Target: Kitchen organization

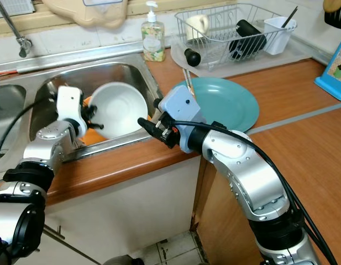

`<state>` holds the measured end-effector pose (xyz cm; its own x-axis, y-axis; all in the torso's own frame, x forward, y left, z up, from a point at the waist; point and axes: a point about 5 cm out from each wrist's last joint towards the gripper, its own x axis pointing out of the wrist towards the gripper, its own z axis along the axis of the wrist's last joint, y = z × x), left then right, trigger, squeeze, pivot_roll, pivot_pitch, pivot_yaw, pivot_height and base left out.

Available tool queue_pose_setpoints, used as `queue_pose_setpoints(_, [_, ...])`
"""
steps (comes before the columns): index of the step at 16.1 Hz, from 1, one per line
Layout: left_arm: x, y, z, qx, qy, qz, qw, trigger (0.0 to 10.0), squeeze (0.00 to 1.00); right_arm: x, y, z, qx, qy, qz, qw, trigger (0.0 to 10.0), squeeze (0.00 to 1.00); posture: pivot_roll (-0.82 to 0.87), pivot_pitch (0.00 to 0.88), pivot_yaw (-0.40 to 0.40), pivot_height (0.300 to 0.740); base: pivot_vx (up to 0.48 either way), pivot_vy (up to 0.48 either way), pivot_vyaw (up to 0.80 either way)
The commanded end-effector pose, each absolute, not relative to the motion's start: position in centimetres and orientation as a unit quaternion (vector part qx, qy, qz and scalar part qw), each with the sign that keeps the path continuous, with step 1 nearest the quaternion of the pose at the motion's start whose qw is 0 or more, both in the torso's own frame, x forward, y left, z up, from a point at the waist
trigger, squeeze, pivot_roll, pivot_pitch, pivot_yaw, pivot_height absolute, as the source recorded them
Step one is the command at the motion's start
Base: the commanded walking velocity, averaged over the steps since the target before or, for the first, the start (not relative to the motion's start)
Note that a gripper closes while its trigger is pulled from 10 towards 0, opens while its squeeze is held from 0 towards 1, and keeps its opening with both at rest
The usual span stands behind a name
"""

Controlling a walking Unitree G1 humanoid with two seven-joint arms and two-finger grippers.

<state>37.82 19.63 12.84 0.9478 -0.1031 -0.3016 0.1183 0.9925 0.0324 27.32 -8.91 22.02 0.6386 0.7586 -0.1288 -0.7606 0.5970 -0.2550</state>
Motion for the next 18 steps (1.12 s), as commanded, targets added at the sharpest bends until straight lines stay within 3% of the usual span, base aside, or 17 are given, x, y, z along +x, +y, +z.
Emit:
queue_pose_setpoints(1, [38.3, 19.3, 13.6, 0.019, 0.149, -0.067, 0.986, 0.0, 0.0, 26.9, -8.6, 22.0, -0.152, 0.006, 0.437, 0.887, 10.0, 0.0, -0.15, 0.0, 0.099, 0.74, 0.0, 0.0, 0.0])
queue_pose_setpoints(2, [38.3, 19.2, 13.4, 0.011, 0.155, -0.073, 0.985, 0.0, 0.0, 26.9, -8.6, 21.9, -0.153, 0.007, 0.438, 0.886, 10.0, 0.0, -0.15, 0.0, 0.098, 0.74, 0.0, 0.0, 0.0])
queue_pose_setpoints(3, [38.3, 19.1, 13.3, 0.012, 0.158, -0.078, 0.984, 1.5, 0.0, 26.8, -8.6, 21.9, -0.153, 0.008, 0.439, 0.885, 10.0, 0.0, -0.15, 0.0, 0.098, 0.74, 0.0, 0.0, 0.0])
queue_pose_setpoints(5, [38.1, 18.9, 12.5, 0.012, 0.182, -0.085, 0.98, 9.0, 0.0, 26.8, -8.6, 21.8, -0.155, 0.011, 0.442, 0.884, 10.0, 0.0, -0.15, 0.0, 0.099, 0.74, 0.0, 0.0, 0.0])
queue_pose_setpoints(6, [38.0, 18.9, 12.3, 0.014, 0.186, -0.083, 0.979, 10.0, 0.0, 26.8, -8.6, 21.8, -0.155, 0.012, 0.442, 0.884, 10.0, 0.0, -0.15, 0.0, 0.098, 0.74, 0.0, 0.0, 0.0])
queue_pose_setpoints(7, [38.0, 19.0, 12.0, 0.013, 0.196, -0.081, 0.977, 10.0, 0.0, 26.7, -8.6, 21.7, -0.159, 0.014, 0.442, 0.883, 10.0, 0.0, -0.15, 0.0, 0.097, 0.74, 0.0, 0.0, 0.0])
queue_pose_setpoints(8, [38.0, 18.9, 12.0, 0.013, 0.199, -0.083, 0.976, 10.0, 0.18, 26.7, -8.6, 21.7, -0.159, 0.014, 0.442, 0.883, 10.0, 0.0, -0.15, 0.0, 0.096, 0.74, 0.0, 0.0, 0.0])
queue_pose_setpoints(9, [37.9, 19.0, 11.9, 0.014, 0.201, -0.084, 0.976, 10.0, 1.0, 26.7, -8.6, 21.6, -0.16, 0.015, 0.442, 0.883, 10.0, 0.0, -0.15, 0.0, 0.096, 0.74, 0.0, 0.0, 0.0])
queue_pose_setpoints(15, [37.9, 19.5, 11.9, 0.043, 0.19, -0.068, 0.979, 10.0, 1.0, 26.9, -8.7, 21.6, -0.161, 0.015, 0.436, 0.885, 10.0, 0.0, -0.15, 0.0, 0.092, 0.74, 0.0, 0.0, 0.0])
queue_pose_setpoints(18, [37.9, 20.2, 13.3, 0.073, 0.115, -0.066, 0.989, 10.0, 1.0, 28.1, -9.6, 22.3, -0.135, 0.007, 0.385, 0.913, 10.0, 0.0, -0.15, 0.0, 0.092, 0.74, 0.0, 0.0, 0.0])
